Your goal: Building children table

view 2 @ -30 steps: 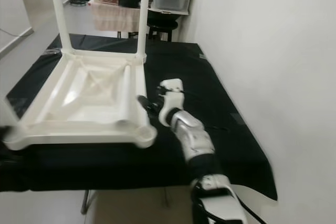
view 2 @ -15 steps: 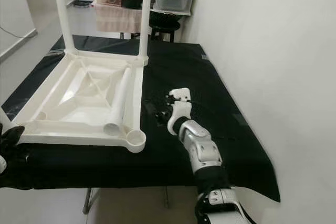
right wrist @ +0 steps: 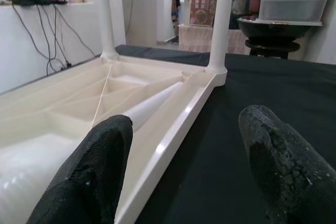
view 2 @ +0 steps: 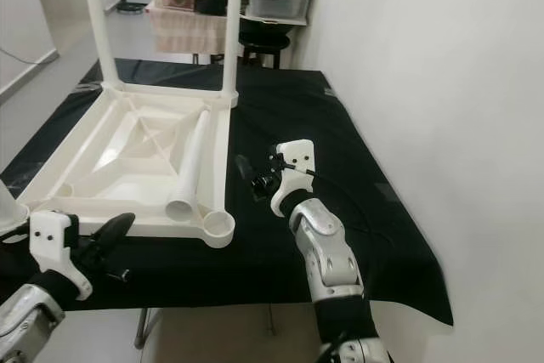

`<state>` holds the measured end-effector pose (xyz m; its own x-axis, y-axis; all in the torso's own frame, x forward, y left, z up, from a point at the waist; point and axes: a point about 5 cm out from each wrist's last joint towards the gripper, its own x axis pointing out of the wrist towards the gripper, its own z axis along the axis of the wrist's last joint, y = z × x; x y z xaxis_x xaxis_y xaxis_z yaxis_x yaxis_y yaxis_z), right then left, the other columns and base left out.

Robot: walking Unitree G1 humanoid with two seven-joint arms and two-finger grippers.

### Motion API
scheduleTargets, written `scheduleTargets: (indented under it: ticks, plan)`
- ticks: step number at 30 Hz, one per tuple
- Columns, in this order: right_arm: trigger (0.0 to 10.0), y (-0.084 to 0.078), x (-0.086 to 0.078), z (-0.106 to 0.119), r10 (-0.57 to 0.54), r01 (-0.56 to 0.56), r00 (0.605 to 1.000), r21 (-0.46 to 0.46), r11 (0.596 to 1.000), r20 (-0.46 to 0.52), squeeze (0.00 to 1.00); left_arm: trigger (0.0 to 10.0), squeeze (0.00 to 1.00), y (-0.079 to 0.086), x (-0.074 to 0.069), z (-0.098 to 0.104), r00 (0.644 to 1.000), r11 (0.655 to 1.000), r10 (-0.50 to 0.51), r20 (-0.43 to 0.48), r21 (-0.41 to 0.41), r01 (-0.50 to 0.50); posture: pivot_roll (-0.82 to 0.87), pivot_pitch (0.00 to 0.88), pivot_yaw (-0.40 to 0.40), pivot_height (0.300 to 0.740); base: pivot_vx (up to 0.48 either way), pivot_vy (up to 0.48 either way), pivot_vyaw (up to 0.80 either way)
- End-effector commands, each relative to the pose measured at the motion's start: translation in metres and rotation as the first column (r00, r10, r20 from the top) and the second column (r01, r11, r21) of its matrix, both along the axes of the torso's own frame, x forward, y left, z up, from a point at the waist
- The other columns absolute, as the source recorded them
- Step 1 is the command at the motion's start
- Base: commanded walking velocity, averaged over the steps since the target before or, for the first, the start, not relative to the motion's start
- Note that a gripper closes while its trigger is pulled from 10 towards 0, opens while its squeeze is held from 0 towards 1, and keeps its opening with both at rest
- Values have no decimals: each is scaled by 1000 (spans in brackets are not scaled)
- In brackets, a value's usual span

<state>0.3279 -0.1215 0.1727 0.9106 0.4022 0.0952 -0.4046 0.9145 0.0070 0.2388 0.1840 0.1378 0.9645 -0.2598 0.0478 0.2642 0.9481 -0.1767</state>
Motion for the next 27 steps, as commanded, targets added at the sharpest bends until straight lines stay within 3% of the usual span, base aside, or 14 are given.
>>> scheduleTargets:
  ticks: [1, 2, 5, 9, 12, 19, 27]
  plan:
    - [10000, 6, -7, -4, 66, -65, 998, 11, 998, -25, 0, 10000, 0, -13, 2, -1, 1000, 1000, -16, -21, -11, 16, -24, 0, -70, 740, 0, 0, 0]
    - [10000, 7, -13, -8, 100, -98, 994, 38, 994, -47, 0, 10000, 0, -21, 3, -2, 999, 999, -30, -32, -12, 30, -26, 0, -69, 740, 0, 0, 0]
    - [10000, 8, -16, -11, 117, -114, 991, 59, 992, -58, 0, 10000, 0, -26, 3, -3, 999, 999, -40, -36, -11, 40, -26, 0, -69, 740, 0, 0, 0]
    - [10000, 1, -31, -28, 136, -130, 987, 69, 989, -83, 0, 10000, 0, -33, 6, -13, 995, 994, -65, -77, 78, 71, -32, 0, -67, 740, 0, 240, 0]
    - [10000, -6, -30, -26, 107, -97, 991, 128, 987, -76, 0, 10000, 0, -33, 6, -14, 995, 993, -59, -79, 96, 66, -31, 0, -68, 740, 0, 480, 0]
    - [10000, -9, -28, -27, 81, -70, 994, 155, 986, -71, 0, 10000, 0, -34, 8, -14, 997, 993, -38, -65, 105, 45, -25, 0, -69, 740, 0, 480, 0]
    - [10000, -12, -25, -28, 55, -37, 995, 200, 979, -86, 0, 10000, 0, -40, 8, -16, 996, 985, -80, -43, 151, 86, -21, 0, -62, 740, 0, 0, 0]
